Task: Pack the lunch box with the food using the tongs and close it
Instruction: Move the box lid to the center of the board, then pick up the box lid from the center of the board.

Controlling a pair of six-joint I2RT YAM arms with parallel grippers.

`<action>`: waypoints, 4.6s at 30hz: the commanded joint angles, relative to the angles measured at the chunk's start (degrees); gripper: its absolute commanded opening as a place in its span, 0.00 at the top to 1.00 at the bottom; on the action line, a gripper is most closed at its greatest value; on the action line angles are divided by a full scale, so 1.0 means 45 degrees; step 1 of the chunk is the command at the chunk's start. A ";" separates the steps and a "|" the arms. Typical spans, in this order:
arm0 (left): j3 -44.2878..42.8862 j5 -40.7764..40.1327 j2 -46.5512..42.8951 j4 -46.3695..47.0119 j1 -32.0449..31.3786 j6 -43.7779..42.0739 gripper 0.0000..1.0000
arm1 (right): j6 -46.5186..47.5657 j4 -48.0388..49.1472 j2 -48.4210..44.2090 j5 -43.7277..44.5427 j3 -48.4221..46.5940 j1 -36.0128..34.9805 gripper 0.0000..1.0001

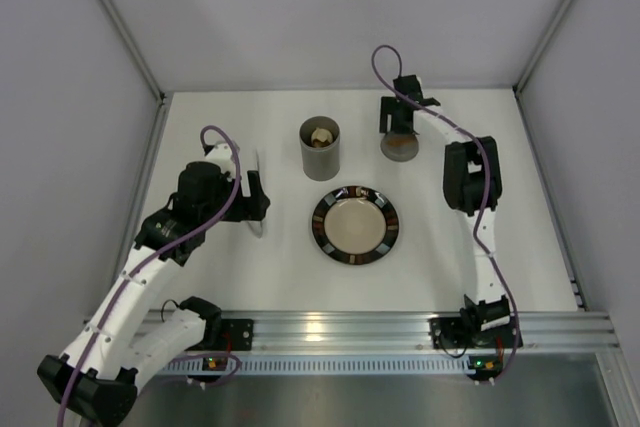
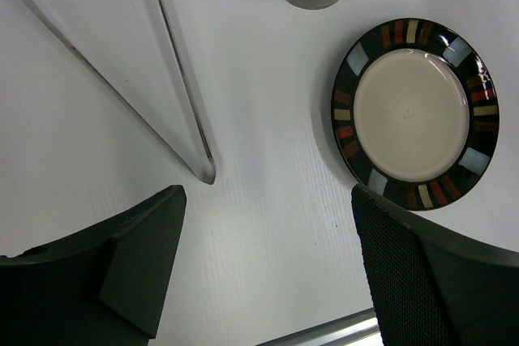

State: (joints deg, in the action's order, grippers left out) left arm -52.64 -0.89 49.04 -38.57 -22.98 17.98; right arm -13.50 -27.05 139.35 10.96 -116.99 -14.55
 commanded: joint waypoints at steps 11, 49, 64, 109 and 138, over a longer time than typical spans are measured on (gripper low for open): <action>0.0214 0.0040 0.0021 0.0504 -0.0029 -0.0108 0.13 | -0.0751 0.0757 -0.4461 0.0843 0.5412 -0.0889 0.15; 0.0292 0.0021 0.0216 0.0465 -0.0010 -0.0108 0.13 | 0.0401 0.1362 -0.7022 0.1920 0.8537 -0.2275 0.45; 0.0292 0.0021 0.0236 0.0465 -0.0029 -0.0108 0.13 | 0.0382 0.1167 -0.6142 0.1998 0.7911 -0.2275 0.57; 0.0331 0.0060 0.0275 0.0465 -0.0029 -0.0108 0.13 | -0.0790 -0.0024 -0.7880 0.0513 0.8029 -0.1611 1.00; 0.0331 0.0060 0.0412 0.0426 -0.0029 -0.0089 0.13 | -0.0400 -0.2599 -0.7921 0.2934 0.3931 -0.3680 1.00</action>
State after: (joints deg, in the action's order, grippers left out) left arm -51.37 -0.91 50.57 -38.59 -22.98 17.98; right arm -16.45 -35.81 106.02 20.67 -92.51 -28.80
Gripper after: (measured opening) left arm 0.867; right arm 0.035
